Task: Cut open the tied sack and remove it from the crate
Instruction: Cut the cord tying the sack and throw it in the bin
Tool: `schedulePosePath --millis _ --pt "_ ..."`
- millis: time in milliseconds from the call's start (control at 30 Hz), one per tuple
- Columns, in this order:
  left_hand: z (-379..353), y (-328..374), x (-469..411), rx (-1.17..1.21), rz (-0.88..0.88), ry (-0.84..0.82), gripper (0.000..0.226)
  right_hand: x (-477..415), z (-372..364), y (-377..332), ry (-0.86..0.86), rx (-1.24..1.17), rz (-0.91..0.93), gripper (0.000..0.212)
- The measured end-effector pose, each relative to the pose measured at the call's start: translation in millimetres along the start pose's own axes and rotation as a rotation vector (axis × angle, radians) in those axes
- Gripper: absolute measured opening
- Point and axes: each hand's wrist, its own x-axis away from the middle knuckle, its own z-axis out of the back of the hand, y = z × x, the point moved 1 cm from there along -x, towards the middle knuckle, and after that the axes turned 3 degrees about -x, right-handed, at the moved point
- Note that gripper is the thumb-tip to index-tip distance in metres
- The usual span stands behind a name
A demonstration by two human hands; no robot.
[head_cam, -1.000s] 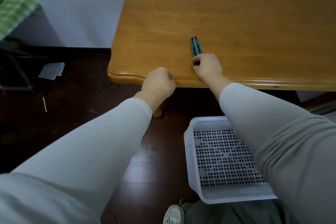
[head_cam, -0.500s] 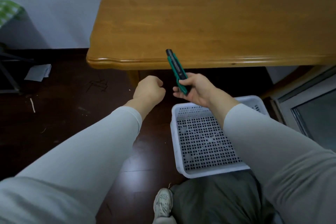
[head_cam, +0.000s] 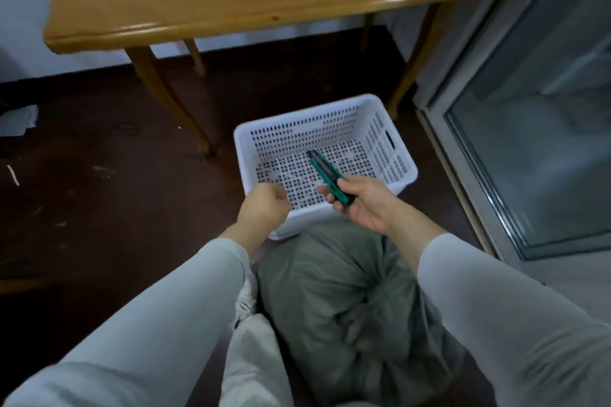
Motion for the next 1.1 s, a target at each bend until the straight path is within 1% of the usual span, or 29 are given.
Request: schedulePosePath --millis 33,100,200,300,367,467,533,600,633,667,700,767,800,833,900,933,1000,1100 --pt "-20.0 3.5 11.4 0.0 0.0 -0.017 0.014 14.8 19.1 7.1 0.019 -0.016 -0.012 0.03" --pt "-54.9 8.6 32.1 0.001 0.019 -0.049 0.026 40.7 51.0 20.8 0.046 -0.055 -0.047 0.027" --pt "-97.5 11.9 50.9 -0.033 0.02 -0.128 0.015 66.0 91.1 41.2 0.114 -0.14 -0.103 0.027" --pt "-128.7 13.6 60.1 -0.067 0.029 -0.184 0.014 78.6 126.4 61.8 0.239 -0.177 -0.159 0.028" --pt "-148.0 11.8 62.0 -0.082 0.033 -0.227 0.019 84.5 150.2 74.0 0.329 -0.106 -0.188 0.025" --pt "-176.0 8.6 58.6 -0.113 0.038 -0.263 0.011 90.7 185.9 88.0 0.449 0.055 -0.199 0.018" --pt "-194.2 6.6 55.7 -0.112 0.053 -0.274 0.011 93.9 206.2 97.3 0.531 0.131 -0.185 0.02" --pt "-210.6 5.0 54.7 -0.113 0.05 -0.298 0.022 97.5 220.6 108.1 0.612 0.144 -0.14 0.015" --pt "-219.3 2.7 54.2 -0.128 0.045 -0.33 0.021 98.9 227.2 114.3 0.641 0.121 -0.105 0.013" --pt "-228.3 -0.2 53.4 -0.152 0.041 -0.362 0.02 100.3 233.5 120.7 0.66 0.098 -0.074 0.014" --pt "-237.8 -4.1 51.7 -0.174 0.034 -0.382 0.023 101.3 240.2 126.9 0.677 0.097 -0.061 0.017" --pt "-255.9 -11.4 46.9 -0.206 0.02 -0.4 0.032 101.6 254.9 139.8 0.722 0.137 -0.084 0.024" --pt "-263.7 -14.5 44.9 -0.213 0.015 -0.41 0.033 100.8 262.6 145.9 0.753 0.161 -0.099 0.027" --pt "-270.9 -16.8 43.4 -0.215 0.013 -0.417 0.03 99.9 270.8 151.2 0.784 0.187 -0.104 0.031" --pt "-284.8 -19.0 40.4 -0.211 0.02 -0.433 0.016 97.1 285.6 159.5 0.825 0.262 -0.1 0.038" --pt "-292.3 -20.1 38.0 -0.212 0.017 -0.436 0.016 94.7 292.8 163.2 0.837 0.308 -0.097 0.04" --pt "-308.3 -21.8 31.9 -0.225 0.001 -0.435 0.025 86.8 308.1 169.0 0.851 0.408 -0.103 0.036" --pt "-333.6 -24.4 20.5 -0.228 -0.012 -0.436 0.038 67.6 332.5 175.8 0.866 0.588 -0.09 0.021"
